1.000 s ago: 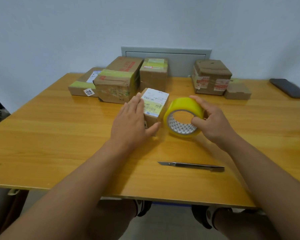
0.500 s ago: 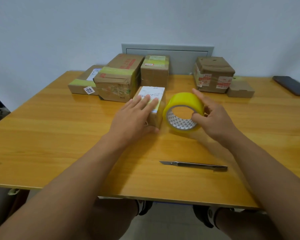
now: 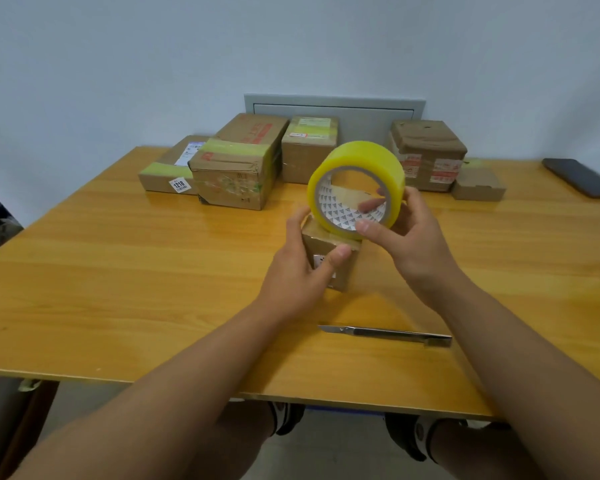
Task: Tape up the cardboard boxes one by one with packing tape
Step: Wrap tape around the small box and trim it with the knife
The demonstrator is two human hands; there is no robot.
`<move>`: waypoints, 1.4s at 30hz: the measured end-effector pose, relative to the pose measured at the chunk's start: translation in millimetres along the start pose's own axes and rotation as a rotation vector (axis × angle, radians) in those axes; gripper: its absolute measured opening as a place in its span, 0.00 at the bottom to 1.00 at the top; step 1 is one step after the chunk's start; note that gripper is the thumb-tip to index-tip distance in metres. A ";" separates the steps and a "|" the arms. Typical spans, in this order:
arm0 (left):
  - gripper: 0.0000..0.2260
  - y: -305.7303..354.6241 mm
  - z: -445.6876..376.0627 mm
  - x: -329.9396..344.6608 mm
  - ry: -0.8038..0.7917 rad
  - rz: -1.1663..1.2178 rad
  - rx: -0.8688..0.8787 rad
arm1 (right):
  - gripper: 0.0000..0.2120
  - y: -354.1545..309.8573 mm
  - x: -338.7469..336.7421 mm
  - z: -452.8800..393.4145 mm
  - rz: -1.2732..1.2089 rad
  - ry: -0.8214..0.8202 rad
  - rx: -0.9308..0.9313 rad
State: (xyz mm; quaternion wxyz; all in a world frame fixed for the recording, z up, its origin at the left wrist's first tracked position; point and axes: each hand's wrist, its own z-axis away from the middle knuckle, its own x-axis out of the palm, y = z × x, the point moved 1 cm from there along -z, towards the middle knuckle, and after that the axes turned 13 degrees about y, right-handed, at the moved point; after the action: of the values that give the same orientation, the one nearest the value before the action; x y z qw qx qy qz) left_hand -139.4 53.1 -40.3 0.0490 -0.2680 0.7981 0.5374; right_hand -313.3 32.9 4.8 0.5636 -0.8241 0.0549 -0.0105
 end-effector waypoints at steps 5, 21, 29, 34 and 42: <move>0.44 -4.2 0.3 6.3 0.103 -0.098 0.159 | 0.18 2.7 6.4 -1.7 -0.009 -0.022 0.013; 0.38 -7.8 -6.2 6.7 0.143 -0.213 0.182 | 0.28 -9.3 -12.0 -15.0 -0.001 0.061 -0.033; 0.39 -5.7 -15.8 -5.5 0.160 -0.287 0.143 | 0.31 2.7 -33.1 -21.0 0.138 0.036 -0.039; 0.38 -1.3 -20.1 -14.3 0.114 -0.673 0.317 | 0.31 16.7 -33.7 -19.7 0.167 0.029 -0.007; 0.36 8.5 -30.8 -15.1 -0.098 -0.875 0.615 | 0.33 19.9 -31.6 -20.6 0.177 0.023 0.009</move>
State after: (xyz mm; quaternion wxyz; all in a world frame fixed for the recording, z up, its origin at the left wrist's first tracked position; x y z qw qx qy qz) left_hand -124.2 33.9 -14.9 0.3819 -0.5234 0.7292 0.2201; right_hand -347.9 9.9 -4.8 0.5652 -0.8135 0.1338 0.0297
